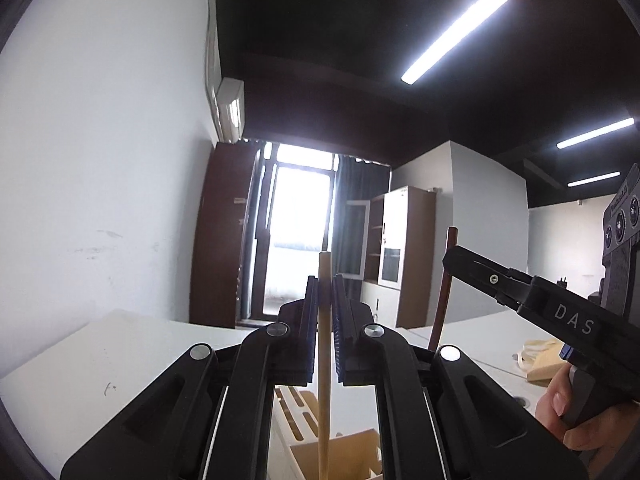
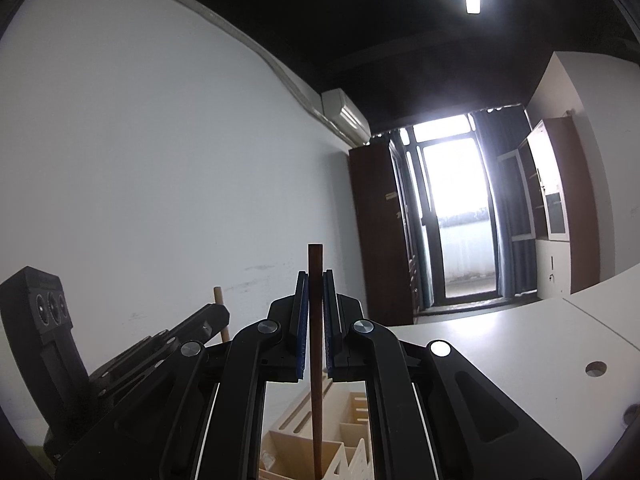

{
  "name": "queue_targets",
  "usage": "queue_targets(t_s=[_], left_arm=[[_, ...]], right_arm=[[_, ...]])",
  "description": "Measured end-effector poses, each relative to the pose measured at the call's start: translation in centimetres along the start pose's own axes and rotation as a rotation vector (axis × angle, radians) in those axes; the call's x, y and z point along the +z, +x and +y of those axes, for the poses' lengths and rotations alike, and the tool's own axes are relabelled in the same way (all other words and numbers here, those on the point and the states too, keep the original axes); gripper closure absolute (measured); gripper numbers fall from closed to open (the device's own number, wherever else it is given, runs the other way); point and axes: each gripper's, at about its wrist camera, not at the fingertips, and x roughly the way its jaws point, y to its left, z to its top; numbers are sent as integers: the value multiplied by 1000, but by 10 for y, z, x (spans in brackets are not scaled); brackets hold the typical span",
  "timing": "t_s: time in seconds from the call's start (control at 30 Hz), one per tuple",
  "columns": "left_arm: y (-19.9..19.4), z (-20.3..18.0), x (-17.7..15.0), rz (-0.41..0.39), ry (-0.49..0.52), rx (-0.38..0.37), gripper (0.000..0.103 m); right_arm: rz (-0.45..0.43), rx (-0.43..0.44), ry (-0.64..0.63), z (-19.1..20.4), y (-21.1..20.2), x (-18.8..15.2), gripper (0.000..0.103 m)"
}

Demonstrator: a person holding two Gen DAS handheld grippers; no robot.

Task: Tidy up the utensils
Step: 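Lift both chopsticks upright and carry them over the cream slotted holder, then lower both chopsticks into the holder and open both tools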

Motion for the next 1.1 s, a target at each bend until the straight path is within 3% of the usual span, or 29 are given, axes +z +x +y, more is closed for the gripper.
queue_targets(t_s=[0.17, 0.37, 0.77, 0.87, 0.9, 0.97, 1.1], left_arm=[[1, 13, -12, 77, -9, -40, 97], [-2, 16, -15, 116, 11, -51, 96], [2, 30, -19, 185, -7, -40, 96], [-5, 32, -17, 183, -22, -43, 92], [-8, 33, -15, 178, -22, -42, 90], [-12, 34, -12, 177, -23, -40, 87], [-19, 39, -8, 189, -38, -37, 83]], right_arm=[[78, -2, -23, 3, 4, -11, 95], [155, -4, -58, 9, 9, -22, 95], [235, -14, -67, 8, 13, -29, 95], [241, -19, -54, 5, 13, -26, 94], [238, -27, -54, 4, 12, -25, 94], [232, -43, -55, 3, 9, -23, 78], [230, -61, -54, 2, 4, -23, 75]])
